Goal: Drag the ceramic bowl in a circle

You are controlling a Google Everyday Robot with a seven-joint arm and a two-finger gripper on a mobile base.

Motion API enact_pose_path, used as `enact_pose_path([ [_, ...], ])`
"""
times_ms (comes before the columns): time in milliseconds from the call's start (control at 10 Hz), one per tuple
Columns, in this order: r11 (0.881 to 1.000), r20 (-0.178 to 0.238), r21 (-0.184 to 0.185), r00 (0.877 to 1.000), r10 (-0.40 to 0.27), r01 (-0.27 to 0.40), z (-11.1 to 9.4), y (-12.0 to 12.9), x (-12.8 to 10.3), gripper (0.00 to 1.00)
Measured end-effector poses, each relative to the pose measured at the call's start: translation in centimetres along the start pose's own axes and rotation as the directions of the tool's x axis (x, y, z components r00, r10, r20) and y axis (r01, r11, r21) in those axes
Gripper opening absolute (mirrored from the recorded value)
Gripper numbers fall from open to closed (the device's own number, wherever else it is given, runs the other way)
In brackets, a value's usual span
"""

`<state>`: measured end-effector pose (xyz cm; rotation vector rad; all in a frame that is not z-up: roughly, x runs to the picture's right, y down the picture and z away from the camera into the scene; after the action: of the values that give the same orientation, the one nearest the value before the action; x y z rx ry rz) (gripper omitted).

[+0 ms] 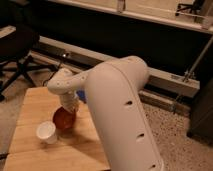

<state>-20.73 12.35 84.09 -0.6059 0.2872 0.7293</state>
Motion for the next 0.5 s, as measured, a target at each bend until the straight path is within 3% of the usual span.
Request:
enact_pose_path([
  [200, 0.992, 0.021, -0.005, 0.991, -0.13, 0.13, -0.5, 3.5, -3.8, 0.0],
  [500, 0.981, 0.058, 0.018, 0.979, -0.195, 0.194, -1.4, 3.3, -9.4, 0.0],
])
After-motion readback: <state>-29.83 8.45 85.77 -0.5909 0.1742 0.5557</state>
